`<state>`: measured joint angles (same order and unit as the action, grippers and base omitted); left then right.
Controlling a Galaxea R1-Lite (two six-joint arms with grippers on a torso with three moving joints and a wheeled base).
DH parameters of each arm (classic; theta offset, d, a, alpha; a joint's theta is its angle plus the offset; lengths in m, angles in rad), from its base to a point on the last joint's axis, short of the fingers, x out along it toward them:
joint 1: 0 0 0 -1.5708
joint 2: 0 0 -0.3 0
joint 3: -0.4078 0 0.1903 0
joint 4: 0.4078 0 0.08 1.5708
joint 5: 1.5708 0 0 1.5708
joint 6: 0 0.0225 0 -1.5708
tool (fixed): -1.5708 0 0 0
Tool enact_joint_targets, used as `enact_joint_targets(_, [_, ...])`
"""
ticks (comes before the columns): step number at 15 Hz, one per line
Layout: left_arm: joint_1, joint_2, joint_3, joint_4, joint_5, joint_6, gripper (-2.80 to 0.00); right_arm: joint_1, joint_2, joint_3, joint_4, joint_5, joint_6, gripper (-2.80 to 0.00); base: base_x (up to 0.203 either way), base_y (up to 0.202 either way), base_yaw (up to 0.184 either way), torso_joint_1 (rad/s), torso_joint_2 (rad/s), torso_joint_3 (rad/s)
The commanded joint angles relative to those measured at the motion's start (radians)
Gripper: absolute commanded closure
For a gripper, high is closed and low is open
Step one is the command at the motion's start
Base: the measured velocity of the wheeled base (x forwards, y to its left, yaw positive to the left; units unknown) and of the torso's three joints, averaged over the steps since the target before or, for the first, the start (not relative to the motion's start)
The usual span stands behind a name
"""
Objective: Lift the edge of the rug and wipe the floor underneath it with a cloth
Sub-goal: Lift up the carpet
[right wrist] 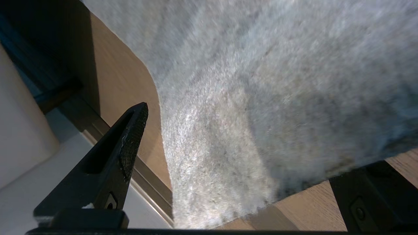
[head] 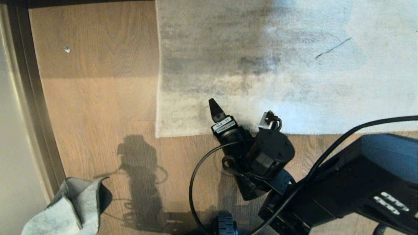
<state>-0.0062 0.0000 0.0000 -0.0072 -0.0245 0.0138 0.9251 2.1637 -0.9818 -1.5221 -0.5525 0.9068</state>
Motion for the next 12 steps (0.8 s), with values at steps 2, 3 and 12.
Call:
enact_joint_targets(2, [0.0,0.0,0.0,0.0,0.0,0.0,0.0,-0.01,0.076,-0.042,-0.039,-0.003,0.008,-2.8,0.0,0.0,0.0,0.0,0.0,0.0])
enact_joint_targets(3, [0.0,0.0,0.0,0.0,0.0,0.0,0.0,-0.012,0.086,-0.044,-0.034,-0.003,0.016,-2.8,0.0,0.0,0.0,0.0,0.0,0.0])
enact_joint_targets(12, [0.0,0.0,0.0,0.0,0.0,0.0,0.0,-0.06,0.148,-0.198,0.001,-0.004,0.269,-2.8,0.0,0.0,0.0,0.0,0.0,0.0])
